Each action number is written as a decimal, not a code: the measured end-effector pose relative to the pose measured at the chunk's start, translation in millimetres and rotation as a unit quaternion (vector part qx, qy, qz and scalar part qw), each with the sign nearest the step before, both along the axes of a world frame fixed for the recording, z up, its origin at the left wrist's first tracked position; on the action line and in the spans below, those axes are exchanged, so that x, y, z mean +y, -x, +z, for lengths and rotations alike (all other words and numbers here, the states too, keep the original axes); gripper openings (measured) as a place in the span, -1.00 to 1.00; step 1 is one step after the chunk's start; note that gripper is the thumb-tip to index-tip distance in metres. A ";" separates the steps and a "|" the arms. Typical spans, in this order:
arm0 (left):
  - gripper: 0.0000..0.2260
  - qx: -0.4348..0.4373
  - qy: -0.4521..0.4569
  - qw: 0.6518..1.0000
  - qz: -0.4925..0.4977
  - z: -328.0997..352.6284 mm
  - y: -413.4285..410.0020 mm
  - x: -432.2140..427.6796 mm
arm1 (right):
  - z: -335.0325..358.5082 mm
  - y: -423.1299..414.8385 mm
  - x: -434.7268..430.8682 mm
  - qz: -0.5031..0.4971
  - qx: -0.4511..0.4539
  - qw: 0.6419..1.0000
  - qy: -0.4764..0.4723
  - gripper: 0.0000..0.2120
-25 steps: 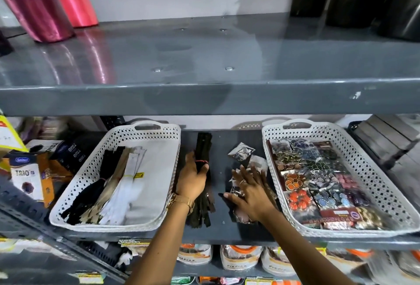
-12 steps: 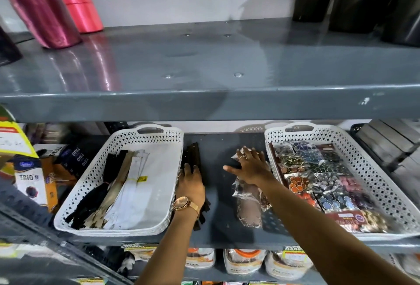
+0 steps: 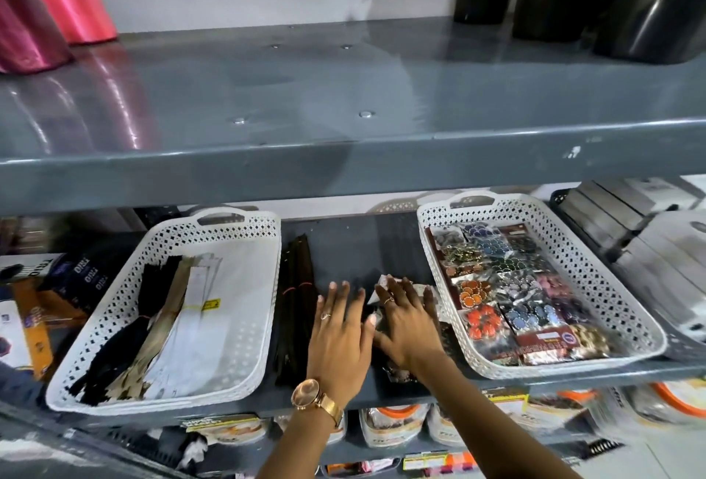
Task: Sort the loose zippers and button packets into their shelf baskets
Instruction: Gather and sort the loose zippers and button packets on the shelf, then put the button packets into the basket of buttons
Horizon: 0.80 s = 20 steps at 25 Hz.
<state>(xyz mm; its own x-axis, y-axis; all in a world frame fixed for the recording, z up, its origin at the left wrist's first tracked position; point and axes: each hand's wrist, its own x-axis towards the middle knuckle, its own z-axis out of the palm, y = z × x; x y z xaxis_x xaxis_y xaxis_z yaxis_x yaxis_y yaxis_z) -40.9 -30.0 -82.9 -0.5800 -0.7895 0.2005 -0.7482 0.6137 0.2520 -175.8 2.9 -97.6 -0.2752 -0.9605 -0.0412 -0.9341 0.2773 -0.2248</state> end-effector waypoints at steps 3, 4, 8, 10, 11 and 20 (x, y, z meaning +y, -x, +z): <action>-0.28 0.030 -0.039 0.999 -0.018 -11.9 7.4 9.2 | 0.6 -0.9 3.7 -0.022 -0.003 0.999 0.046 -0.20; -0.25 0.040 -0.059 0.997 -0.018 -12.9 9.4 8.8 | 2.6 -1.8 4.9 -0.023 -0.005 0.999 0.046 -0.27; -0.38 0.133 -0.130 0.981 -0.049 2.4 11.6 8.4 | 4.8 6.7 -0.4 -0.003 -0.091 0.995 0.031 -0.45; -0.23 0.156 -0.188 0.967 -0.078 16.0 5.9 12.7 | 31.5 14.5 10.7 -0.008 -0.195 0.976 0.099 -0.47; -0.12 0.131 -0.189 0.969 -0.092 17.1 3.4 13.6 | 48.7 18.0 20.4 -0.013 -0.243 0.960 0.134 -0.49; -0.11 -0.061 -0.110 0.971 -0.202 -20.0 9.6 13.5 | 76.0 14.3 94.4 -0.114 -0.347 0.907 0.207 -0.84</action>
<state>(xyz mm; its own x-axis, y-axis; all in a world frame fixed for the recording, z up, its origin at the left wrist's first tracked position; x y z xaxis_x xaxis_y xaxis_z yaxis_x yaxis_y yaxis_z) -50.4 -16.5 -102.9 -0.8602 -0.5087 -0.0370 -0.4901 0.8044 0.3358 -190.1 97.2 -21.7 -0.5150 -0.8542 0.0710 -0.4560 0.2030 -0.8665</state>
